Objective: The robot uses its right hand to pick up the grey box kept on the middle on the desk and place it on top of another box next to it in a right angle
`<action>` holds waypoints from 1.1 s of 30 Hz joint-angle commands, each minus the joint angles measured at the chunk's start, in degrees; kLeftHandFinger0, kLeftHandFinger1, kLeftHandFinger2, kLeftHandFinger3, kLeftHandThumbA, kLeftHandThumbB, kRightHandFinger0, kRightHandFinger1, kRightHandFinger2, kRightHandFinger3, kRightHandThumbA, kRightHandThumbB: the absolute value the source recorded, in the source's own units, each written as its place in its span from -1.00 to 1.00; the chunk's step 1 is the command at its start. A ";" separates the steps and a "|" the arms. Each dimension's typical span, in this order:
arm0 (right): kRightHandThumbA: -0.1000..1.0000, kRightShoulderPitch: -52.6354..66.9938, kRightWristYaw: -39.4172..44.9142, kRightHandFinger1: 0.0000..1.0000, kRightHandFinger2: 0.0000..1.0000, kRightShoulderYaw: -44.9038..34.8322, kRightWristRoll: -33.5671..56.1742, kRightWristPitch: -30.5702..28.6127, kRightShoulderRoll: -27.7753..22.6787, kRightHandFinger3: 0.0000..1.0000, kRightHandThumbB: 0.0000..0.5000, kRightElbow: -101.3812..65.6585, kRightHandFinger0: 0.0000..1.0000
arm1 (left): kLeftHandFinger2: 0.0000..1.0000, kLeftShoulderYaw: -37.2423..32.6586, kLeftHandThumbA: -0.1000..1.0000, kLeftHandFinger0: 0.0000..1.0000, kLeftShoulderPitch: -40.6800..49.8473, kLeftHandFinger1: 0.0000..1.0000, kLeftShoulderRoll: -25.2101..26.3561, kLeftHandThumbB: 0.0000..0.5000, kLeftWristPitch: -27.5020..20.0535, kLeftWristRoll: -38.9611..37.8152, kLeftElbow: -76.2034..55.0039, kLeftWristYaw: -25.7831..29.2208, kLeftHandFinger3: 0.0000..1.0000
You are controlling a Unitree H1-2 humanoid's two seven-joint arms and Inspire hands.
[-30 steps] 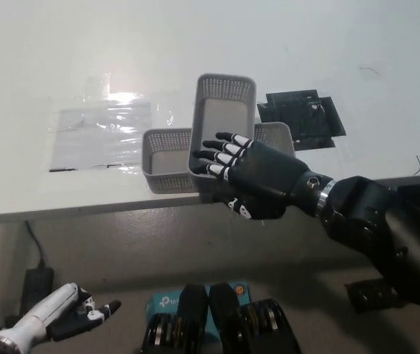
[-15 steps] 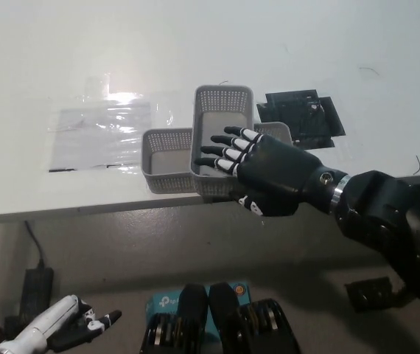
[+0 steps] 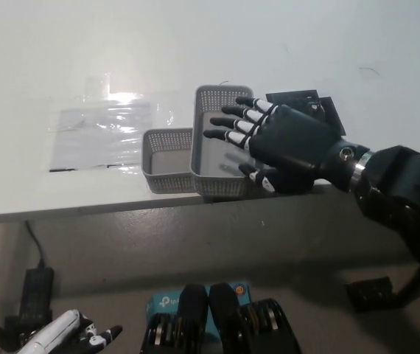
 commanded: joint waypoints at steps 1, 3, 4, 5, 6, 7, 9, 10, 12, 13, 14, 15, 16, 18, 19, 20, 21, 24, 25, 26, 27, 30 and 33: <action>-0.22 -2.11 4.25 1.00 1.00 -2.80 4.27 2.95 -2.09 1.00 0.80 -5.16 1.00 | -0.89 0.51 0.58 -1.00 -0.03 -0.96 0.67 -0.46 -0.62 -0.01 -1.96 0.18 -0.61; -0.17 -0.90 5.31 1.00 1.00 -4.52 6.12 4.34 -2.97 1.00 0.71 -7.95 1.00 | -0.88 0.82 0.55 -0.94 -0.10 -0.94 0.64 -0.45 -0.60 -0.42 -1.95 0.13 -0.62; -0.13 -0.38 6.69 1.00 1.00 -5.62 7.02 6.34 -3.41 1.00 0.60 -10.23 1.00 | -0.91 0.89 0.54 -0.91 -0.13 -0.98 0.62 -0.43 -0.83 -0.28 -1.82 0.40 -0.64; -0.12 -0.28 7.08 1.00 1.00 -5.87 7.14 6.63 -3.41 1.00 0.60 -10.61 1.00 | -0.91 0.90 0.54 -0.90 -0.12 -0.98 0.61 -0.43 -0.86 -0.26 -1.80 0.44 -0.65; -0.16 1.54 7.94 1.00 1.00 -9.07 9.91 10.52 -3.91 1.00 0.43 -15.50 1.00 | -0.99 1.15 0.57 -0.91 0.56 -1.00 0.55 -0.37 -2.11 -0.65 -1.26 0.87 -0.73; -0.11 2.38 9.16 1.00 1.00 -10.56 11.00 12.76 -4.45 1.00 0.22 -18.28 1.00 | -1.00 1.22 0.56 -0.90 0.83 -1.00 0.64 -0.39 -1.60 -0.90 -1.48 0.51 -0.74; -0.09 3.50 9.56 1.00 1.00 -12.70 11.82 14.66 -4.41 1.00 0.13 -20.85 1.00 | -0.97 1.17 0.51 -0.86 1.04 -0.99 0.54 -0.44 -0.69 -0.58 -2.14 0.43 -0.71; -0.10 6.86 6.14 1.00 1.00 -16.75 13.86 15.16 -4.49 1.00 -0.02 -24.04 1.00 | -0.95 0.93 0.57 -0.92 1.03 -0.99 0.52 -0.40 -1.91 0.06 -1.67 1.05 -0.70; -0.07 13.27 1.43 1.00 1.00 -21.38 14.35 14.18 -3.75 1.00 -0.23 -26.97 0.81 | -0.94 0.98 0.55 -0.97 1.77 -1.00 0.59 -0.43 -1.98 0.21 -2.16 1.19 -0.70; -0.15 15.43 -0.06 1.00 1.00 -23.21 14.41 14.07 -3.12 1.00 -0.27 -27.70 0.69 | -0.96 1.00 0.55 -0.96 1.57 -1.00 0.57 -0.44 -1.92 0.14 -2.15 1.09 -0.71; -0.16 16.50 -0.40 0.98 1.00 -24.39 14.38 14.19 -2.67 1.00 -0.31 -27.89 0.61 | -0.96 0.99 0.55 -0.95 1.27 -1.00 0.53 -0.44 -1.95 0.20 -2.06 1.11 -0.71; -0.26 18.80 -1.65 0.82 1.00 -26.05 14.71 14.04 -2.12 1.00 -0.34 -28.32 0.46 | -0.96 1.09 0.53 -0.96 1.28 -1.00 0.51 -0.48 -1.85 -0.12 -2.15 0.89 -0.68; -0.33 20.74 -3.21 0.65 0.84 -27.63 15.15 13.83 -1.19 1.00 -0.33 -28.12 0.32 | -0.95 1.01 0.52 -0.97 1.15 -1.00 0.48 -0.52 -1.71 -0.03 -2.15 0.82 -0.66; -0.37 25.95 -7.04 0.41 0.62 -31.34 15.57 13.96 1.47 1.00 -0.39 -27.60 0.08 | -0.96 0.87 0.50 -1.00 0.96 -1.00 0.42 -0.51 -1.48 0.30 -2.18 0.88 -0.66; -0.41 28.71 -9.47 0.21 0.48 -33.12 16.31 14.09 3.85 1.00 -0.41 -26.56 -0.11 | -0.96 1.01 0.50 -1.00 1.03 -1.00 0.33 -0.48 -1.06 0.07 -2.37 0.76 -0.68; -0.43 29.82 -10.63 0.14 0.43 -34.07 16.96 13.47 5.06 1.00 -0.40 -25.59 -0.18 | -0.97 1.06 0.50 -1.00 1.01 -1.00 0.26 -0.49 -0.85 -0.04 -2.33 0.70 -0.68; -0.50 31.49 -12.77 0.04 0.36 -35.25 18.41 11.68 6.49 1.00 -0.44 -23.26 -0.29 | -0.95 1.00 0.51 -0.99 1.04 -1.00 0.27 -0.50 -1.26 0.19 -2.19 0.96 -0.68; -0.56 35.34 -17.32 -0.49 0.08 -38.42 19.99 10.41 10.75 0.87 -0.38 -17.58 -0.78 | -0.97 0.95 0.50 -0.94 1.07 -1.00 0.24 -0.50 -1.51 0.57 -2.29 1.22 -0.71; -0.55 35.12 -17.15 -0.51 0.06 -38.47 19.91 10.22 10.79 0.87 -0.36 -17.41 -0.80 | -0.97 1.01 0.50 -0.93 1.28 -1.00 0.06 -0.50 -1.62 0.54 -2.18 1.42 -0.71; -0.55 36.55 -19.08 -0.53 0.03 -39.36 20.30 8.76 11.82 0.83 -0.45 -14.25 -0.80 | -0.94 0.92 0.52 -0.91 1.25 -0.99 0.10 -0.47 -1.46 0.79 -2.10 1.44 -0.66; -0.64 38.08 -22.54 -0.38 0.00 -40.71 21.41 6.03 13.76 0.73 -0.46 -9.01 -0.56 | -0.92 1.13 0.52 -0.94 1.23 -0.97 0.16 -0.47 -1.69 0.51 -1.95 1.42 -0.66; -0.74 39.07 -26.49 -0.37 -0.10 -44.69 27.61 5.75 19.44 0.60 -0.35 -1.26 -0.53 | -0.92 1.03 0.53 -0.97 0.86 -0.96 0.38 -0.53 -1.60 0.61 -2.25 1.04 -0.67; -0.64 39.27 -27.47 -0.57 -0.30 -47.41 31.73 5.60 23.10 0.53 -0.42 2.89 -0.76 | -0.96 1.07 0.53 -1.00 0.90 -1.00 0.41 -0.50 -1.74 0.37 -2.12 0.90 -0.69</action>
